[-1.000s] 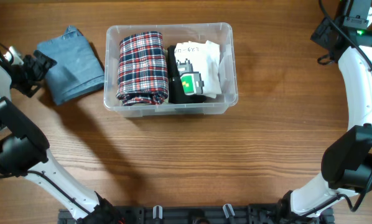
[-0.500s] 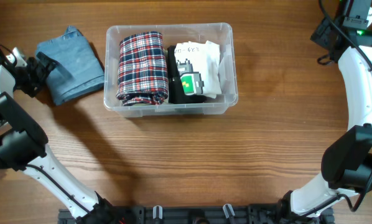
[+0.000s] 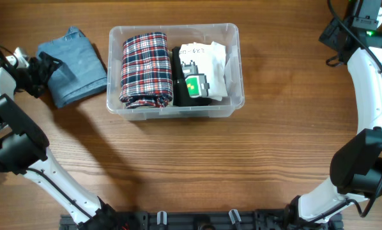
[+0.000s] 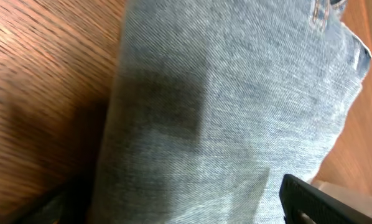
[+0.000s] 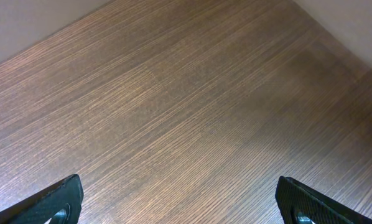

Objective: Pack container
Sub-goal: 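Grasp the blue denim folded item with the left gripper, then lift the denim with the left gripper and lower it into the box's right side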

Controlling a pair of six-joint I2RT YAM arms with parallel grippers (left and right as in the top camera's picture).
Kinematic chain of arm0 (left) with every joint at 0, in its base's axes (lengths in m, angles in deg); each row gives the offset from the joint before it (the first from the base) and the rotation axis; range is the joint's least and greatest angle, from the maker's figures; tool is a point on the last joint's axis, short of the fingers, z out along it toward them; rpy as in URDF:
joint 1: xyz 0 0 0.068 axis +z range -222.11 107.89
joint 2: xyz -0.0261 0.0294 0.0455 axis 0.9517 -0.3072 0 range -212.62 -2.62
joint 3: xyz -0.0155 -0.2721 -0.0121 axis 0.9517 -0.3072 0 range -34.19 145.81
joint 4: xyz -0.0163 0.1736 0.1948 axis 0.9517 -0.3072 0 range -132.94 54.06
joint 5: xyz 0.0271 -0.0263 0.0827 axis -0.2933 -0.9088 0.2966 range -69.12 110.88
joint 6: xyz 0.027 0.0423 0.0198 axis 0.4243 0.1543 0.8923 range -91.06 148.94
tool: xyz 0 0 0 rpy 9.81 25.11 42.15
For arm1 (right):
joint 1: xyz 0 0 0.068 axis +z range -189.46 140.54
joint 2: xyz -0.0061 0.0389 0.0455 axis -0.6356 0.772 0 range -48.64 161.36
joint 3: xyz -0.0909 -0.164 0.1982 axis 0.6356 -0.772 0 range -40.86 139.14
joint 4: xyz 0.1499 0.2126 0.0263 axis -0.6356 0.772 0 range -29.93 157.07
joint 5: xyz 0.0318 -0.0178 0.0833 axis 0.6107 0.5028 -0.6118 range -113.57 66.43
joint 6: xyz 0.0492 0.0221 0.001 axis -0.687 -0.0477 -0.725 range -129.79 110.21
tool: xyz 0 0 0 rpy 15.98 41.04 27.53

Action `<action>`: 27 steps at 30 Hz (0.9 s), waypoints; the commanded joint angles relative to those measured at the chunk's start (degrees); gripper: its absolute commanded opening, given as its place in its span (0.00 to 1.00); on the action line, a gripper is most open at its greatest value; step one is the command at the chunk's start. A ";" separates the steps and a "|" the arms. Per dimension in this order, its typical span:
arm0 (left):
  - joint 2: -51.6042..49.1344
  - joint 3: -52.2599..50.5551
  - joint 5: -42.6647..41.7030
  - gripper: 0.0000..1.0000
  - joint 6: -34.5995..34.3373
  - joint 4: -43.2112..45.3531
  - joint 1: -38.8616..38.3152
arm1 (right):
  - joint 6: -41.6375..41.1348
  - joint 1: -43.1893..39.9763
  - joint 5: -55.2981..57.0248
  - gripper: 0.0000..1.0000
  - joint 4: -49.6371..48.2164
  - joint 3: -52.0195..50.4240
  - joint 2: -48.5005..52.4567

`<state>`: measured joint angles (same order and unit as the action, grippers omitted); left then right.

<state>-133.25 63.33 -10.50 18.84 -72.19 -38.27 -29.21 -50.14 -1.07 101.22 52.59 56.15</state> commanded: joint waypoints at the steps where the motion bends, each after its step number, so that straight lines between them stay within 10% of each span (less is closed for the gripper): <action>1: -3.65 -0.57 -1.38 0.90 0.70 -1.36 -1.42 | -0.11 -0.11 -0.37 1.00 0.00 -0.20 0.85; 5: -3.65 -0.57 -1.36 0.71 0.70 -1.95 -1.77 | -0.11 -0.11 -0.37 1.00 0.02 -0.20 0.85; 12: -3.52 -0.55 -1.40 0.04 -0.66 -3.21 -1.44 | -0.09 -0.11 -0.37 1.00 0.00 -0.20 0.85; 27: 15.30 -0.15 -25.83 0.04 -3.82 -4.00 3.89 | -0.11 -0.11 -0.37 1.00 0.00 -0.20 0.85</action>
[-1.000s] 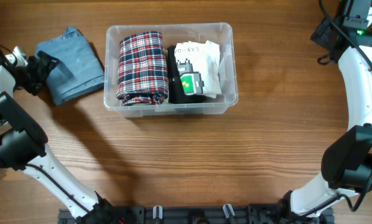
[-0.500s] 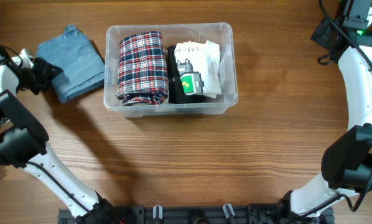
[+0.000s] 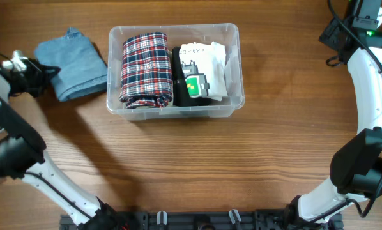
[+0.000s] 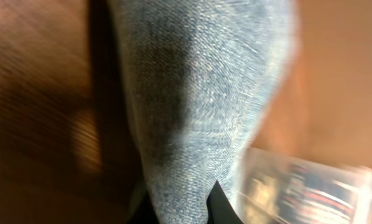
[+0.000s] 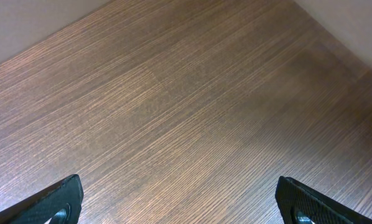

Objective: Pack container
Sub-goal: 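Lift the denim with the left gripper and lower it into the box's right side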

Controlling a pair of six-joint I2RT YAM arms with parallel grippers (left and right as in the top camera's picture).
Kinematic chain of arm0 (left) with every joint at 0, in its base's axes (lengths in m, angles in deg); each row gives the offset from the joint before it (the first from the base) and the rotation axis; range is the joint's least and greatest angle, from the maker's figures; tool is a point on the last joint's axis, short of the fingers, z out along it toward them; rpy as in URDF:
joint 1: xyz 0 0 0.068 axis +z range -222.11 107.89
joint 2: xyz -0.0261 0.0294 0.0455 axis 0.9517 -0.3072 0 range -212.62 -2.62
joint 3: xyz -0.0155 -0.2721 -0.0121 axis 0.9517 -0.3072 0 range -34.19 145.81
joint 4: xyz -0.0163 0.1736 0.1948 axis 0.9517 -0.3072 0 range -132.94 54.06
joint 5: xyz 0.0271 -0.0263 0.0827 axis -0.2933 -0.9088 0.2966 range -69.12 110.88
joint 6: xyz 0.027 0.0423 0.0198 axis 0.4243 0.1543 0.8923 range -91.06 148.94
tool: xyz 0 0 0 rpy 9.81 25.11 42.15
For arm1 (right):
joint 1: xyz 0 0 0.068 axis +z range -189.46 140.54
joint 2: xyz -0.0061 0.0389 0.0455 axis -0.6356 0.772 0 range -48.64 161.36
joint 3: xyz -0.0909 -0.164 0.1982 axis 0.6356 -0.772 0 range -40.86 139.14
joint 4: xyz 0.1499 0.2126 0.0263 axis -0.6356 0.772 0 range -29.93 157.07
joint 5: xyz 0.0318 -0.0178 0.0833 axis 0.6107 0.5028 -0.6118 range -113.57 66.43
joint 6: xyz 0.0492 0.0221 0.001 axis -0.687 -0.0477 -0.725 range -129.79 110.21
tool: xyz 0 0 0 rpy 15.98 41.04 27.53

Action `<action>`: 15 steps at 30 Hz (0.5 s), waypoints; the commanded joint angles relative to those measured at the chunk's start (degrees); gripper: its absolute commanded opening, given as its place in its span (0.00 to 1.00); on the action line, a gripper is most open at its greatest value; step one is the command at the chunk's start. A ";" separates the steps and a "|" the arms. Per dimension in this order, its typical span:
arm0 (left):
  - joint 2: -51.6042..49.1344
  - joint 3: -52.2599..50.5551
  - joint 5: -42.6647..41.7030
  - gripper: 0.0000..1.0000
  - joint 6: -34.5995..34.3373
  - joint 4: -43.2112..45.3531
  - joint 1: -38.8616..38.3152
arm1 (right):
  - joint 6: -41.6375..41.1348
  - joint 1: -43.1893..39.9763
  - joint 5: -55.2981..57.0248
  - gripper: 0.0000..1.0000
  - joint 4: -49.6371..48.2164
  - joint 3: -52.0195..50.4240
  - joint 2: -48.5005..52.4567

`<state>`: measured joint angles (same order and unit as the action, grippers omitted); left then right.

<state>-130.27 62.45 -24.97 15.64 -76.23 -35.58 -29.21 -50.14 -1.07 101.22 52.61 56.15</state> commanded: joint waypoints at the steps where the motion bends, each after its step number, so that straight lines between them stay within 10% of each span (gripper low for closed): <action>1: 15.80 0.72 -12.35 0.04 -0.63 -0.68 1.14 | -0.11 -0.11 -0.37 1.00 0.00 -0.22 0.85; 10: 41.48 0.72 -12.61 0.04 -0.68 -3.26 -8.26 | -0.09 -0.11 -0.37 1.00 0.00 -0.22 0.85; 15: 47.04 0.72 -7.23 0.04 -0.68 -3.23 -25.70 | -0.11 -0.11 -0.37 1.00 0.00 -0.22 0.85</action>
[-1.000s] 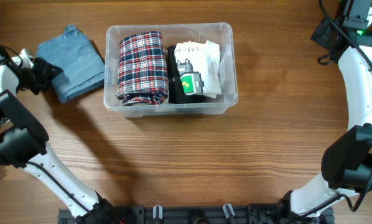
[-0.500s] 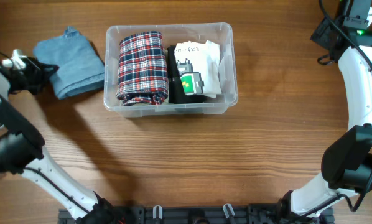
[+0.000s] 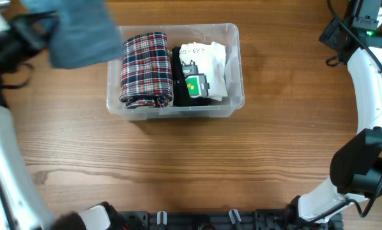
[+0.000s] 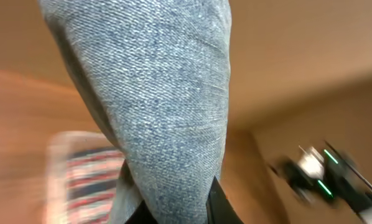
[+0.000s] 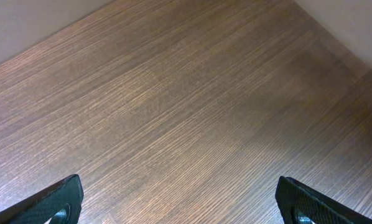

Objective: Pack container
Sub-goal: 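Lift the denim with the left gripper and lower it into the box's right side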

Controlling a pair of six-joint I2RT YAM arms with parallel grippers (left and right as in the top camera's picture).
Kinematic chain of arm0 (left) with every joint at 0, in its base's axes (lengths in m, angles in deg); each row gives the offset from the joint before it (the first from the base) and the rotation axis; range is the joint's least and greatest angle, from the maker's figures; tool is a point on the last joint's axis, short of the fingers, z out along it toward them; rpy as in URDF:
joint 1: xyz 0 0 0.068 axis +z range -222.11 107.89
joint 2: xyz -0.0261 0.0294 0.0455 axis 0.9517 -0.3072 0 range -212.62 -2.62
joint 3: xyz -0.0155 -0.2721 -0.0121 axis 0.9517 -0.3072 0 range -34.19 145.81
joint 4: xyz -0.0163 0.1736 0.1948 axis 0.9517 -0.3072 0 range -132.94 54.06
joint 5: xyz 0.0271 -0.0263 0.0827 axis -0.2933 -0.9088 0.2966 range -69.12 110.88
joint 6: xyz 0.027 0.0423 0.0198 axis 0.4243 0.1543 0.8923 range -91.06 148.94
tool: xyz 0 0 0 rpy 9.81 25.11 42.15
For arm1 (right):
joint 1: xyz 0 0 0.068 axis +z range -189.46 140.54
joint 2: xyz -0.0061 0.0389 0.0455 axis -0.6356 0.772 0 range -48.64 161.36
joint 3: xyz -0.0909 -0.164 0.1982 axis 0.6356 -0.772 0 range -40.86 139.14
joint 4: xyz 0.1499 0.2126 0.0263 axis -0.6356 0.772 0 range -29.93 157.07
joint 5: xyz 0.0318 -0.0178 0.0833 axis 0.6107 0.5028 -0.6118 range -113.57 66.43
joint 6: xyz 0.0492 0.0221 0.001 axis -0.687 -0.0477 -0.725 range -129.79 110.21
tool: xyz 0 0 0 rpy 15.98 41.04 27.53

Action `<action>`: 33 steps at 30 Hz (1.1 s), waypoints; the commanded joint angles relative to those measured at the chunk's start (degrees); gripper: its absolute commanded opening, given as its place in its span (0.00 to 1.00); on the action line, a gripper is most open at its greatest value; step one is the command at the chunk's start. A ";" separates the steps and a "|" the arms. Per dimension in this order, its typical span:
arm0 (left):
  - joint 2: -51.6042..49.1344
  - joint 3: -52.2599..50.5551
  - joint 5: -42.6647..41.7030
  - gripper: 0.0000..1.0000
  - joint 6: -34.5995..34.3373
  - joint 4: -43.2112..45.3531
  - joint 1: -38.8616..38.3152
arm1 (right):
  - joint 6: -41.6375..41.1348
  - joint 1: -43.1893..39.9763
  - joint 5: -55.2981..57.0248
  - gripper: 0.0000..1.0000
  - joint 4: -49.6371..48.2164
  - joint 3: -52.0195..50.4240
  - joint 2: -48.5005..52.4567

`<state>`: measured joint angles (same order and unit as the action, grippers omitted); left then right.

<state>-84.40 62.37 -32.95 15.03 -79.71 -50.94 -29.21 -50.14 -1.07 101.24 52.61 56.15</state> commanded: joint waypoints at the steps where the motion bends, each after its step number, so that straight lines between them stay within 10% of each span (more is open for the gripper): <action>1: 1.09 0.81 2.97 0.04 -0.07 0.24 -13.86 | -0.11 -0.11 -0.37 1.00 -0.02 -0.22 0.85; 13: -12.11 0.79 18.78 0.04 -9.07 10.86 -39.74 | -0.11 -0.11 -0.37 1.00 -0.02 -0.22 0.85; 33: -27.26 0.79 31.01 0.04 -25.77 9.31 -42.71 | -0.11 -0.11 -0.37 1.00 -0.02 -0.22 0.85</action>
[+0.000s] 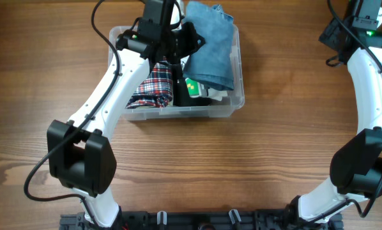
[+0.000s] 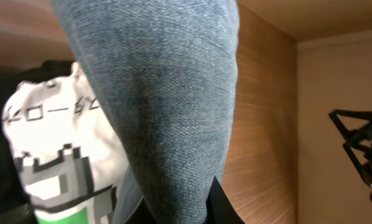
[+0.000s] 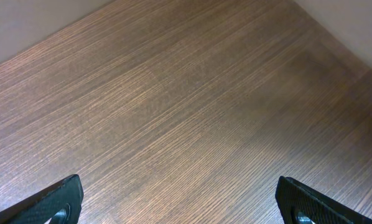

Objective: Pack container
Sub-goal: 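Lift the denim with the left gripper and lower it into the box's right side, then press the denim down into the box with the left gripper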

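Observation:
A clear plastic container [image 1: 237, 96] sits at the back middle of the table. Inside it lie a red plaid folded cloth [image 1: 149, 86] on the left and a white printed shirt with a green patch [image 1: 195, 86] on the right. My left gripper [image 1: 186, 39] is shut on folded blue jeans [image 1: 210, 48], which hang over the container's right half, draped above the white shirt [image 2: 43, 149]. In the left wrist view the jeans [image 2: 167, 93] fill the frame between the jaws. My right gripper [image 3: 180, 205] is open over bare wood at the far right, holding nothing.
The right arm [image 1: 370, 83] curves along the table's right edge. The left arm [image 1: 108, 96] reaches across the container's left side from the front. Bare wood table [image 1: 191, 166] lies in front of the container.
My left gripper, still shut on the jeans, has moved from the back left of the container to above its right half. The jeans now hang over the white shirt. The right arm is unchanged.
The jeans lay on the table left of the container with my left gripper at them. Then the gripper was shut on their edge. Then they were lifted at the container's back-left corner, and now they hang over its right half.

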Controlling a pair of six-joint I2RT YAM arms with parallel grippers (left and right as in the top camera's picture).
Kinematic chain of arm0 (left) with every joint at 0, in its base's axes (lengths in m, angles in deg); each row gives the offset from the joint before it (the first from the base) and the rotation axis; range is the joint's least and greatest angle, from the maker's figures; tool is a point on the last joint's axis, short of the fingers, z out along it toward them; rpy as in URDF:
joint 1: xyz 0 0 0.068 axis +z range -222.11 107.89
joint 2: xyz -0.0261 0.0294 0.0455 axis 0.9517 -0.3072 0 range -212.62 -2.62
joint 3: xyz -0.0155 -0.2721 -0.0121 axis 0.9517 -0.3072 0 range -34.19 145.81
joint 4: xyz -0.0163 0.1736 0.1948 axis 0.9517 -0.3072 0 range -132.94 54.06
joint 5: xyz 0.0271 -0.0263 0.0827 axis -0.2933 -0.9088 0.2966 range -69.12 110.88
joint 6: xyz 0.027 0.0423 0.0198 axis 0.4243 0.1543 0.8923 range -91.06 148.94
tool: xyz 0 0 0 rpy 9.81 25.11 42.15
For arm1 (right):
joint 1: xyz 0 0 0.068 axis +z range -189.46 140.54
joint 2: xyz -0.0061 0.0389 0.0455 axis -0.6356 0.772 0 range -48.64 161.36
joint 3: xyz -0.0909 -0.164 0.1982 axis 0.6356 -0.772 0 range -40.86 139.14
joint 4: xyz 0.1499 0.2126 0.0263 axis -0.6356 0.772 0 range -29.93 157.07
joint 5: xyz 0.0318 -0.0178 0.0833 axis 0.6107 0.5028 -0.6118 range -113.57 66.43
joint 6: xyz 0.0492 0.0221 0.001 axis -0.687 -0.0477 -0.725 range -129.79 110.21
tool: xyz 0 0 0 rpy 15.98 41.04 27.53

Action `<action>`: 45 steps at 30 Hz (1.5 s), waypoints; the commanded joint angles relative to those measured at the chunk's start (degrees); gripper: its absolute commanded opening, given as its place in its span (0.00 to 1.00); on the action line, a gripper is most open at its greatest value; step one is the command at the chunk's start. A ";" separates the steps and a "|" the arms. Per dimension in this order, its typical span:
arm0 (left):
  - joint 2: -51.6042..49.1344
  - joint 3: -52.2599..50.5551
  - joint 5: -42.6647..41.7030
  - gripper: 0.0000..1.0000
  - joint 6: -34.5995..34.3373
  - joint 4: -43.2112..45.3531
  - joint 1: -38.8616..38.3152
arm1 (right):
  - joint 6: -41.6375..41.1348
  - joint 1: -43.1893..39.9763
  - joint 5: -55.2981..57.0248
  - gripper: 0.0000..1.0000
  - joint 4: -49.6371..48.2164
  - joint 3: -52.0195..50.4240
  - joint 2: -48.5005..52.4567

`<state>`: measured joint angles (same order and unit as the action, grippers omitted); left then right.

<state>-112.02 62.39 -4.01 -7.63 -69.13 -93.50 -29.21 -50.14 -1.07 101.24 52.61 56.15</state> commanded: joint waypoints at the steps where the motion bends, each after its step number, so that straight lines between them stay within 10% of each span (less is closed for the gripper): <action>1: 0.31 0.76 2.08 0.04 -3.10 -1.88 -0.15 | -0.11 -0.11 -0.37 1.00 -0.02 -0.22 0.85; 19: -0.13 0.76 2.01 0.08 -7.43 -12.37 -0.26 | -0.13 -0.11 -0.37 1.00 0.00 -0.22 0.85; 20: -0.13 0.76 2.05 0.14 -7.41 -12.59 -0.26 | -0.09 -0.11 -0.37 1.00 0.00 -0.22 0.85; 21: -0.13 0.76 2.51 0.53 -7.39 -12.55 -0.26 | -0.11 -0.11 -0.37 1.00 -0.02 -0.22 0.85; 29: -0.13 0.76 7.48 0.81 -1.22 -12.48 -0.26 | -0.11 -0.11 -0.37 1.00 -0.02 -0.22 0.85; 45: -0.11 0.83 8.07 0.67 0.37 -8.07 3.63 | -0.11 -0.11 -0.37 1.00 -0.02 -0.22 0.85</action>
<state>-112.16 62.41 3.07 -8.60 -77.43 -92.19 -29.21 -50.14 -1.07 101.24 52.59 56.15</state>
